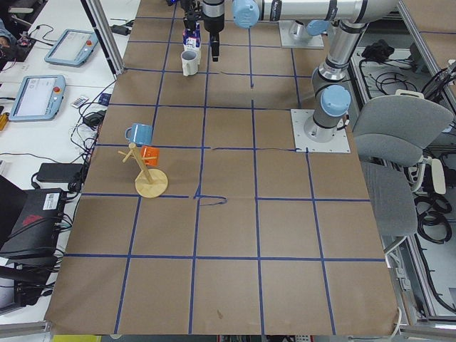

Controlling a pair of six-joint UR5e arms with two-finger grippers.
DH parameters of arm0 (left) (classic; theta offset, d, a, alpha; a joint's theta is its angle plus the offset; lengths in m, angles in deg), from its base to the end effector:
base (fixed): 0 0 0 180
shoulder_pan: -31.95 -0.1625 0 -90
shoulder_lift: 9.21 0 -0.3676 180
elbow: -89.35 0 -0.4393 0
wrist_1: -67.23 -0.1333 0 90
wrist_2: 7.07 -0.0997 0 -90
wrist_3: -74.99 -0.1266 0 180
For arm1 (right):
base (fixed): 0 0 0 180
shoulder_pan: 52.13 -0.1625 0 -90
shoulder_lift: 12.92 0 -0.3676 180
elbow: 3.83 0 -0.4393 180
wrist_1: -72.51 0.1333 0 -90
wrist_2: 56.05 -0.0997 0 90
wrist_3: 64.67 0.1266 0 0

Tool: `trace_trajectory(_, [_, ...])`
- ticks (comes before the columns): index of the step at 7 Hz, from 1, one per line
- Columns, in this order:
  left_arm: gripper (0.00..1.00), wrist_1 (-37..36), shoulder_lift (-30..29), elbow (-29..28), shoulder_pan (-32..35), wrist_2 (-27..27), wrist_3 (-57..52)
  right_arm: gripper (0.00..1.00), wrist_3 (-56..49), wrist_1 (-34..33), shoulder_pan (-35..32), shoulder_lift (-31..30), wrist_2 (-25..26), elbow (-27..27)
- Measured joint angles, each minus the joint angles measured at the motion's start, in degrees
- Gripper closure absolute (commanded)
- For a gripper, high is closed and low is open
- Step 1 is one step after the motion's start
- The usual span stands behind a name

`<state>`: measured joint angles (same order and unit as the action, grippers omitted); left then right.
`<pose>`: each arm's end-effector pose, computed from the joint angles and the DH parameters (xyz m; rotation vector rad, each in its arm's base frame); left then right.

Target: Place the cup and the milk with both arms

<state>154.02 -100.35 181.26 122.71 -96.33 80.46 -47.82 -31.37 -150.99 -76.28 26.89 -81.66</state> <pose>-0.1422 -0.5442 0.3803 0.1285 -3.1259 0.0033 0.2531 -0.6574 0.2546 0.2116 3.0158 0.0567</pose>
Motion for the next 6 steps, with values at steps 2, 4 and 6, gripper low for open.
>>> trace_trajectory(2, [0.00, -0.04, 0.06, -0.09, -0.05, -0.22, -0.26, 0.20, 0.03, 0.00, -0.01, 0.39, -0.21, 0.35])
trace_trajectory(4, [0.00, -0.05, 0.08, 0.01, -0.05, -0.23, -0.29, 0.00, 0.11, -0.05, -0.01, 0.47, -0.22, 0.34])
trace_trajectory(6, [0.00, -0.03, 0.11, 0.08, -0.05, -0.27, -0.29, 0.00, 0.09, 0.09, 0.09, 0.28, 0.02, 0.32])
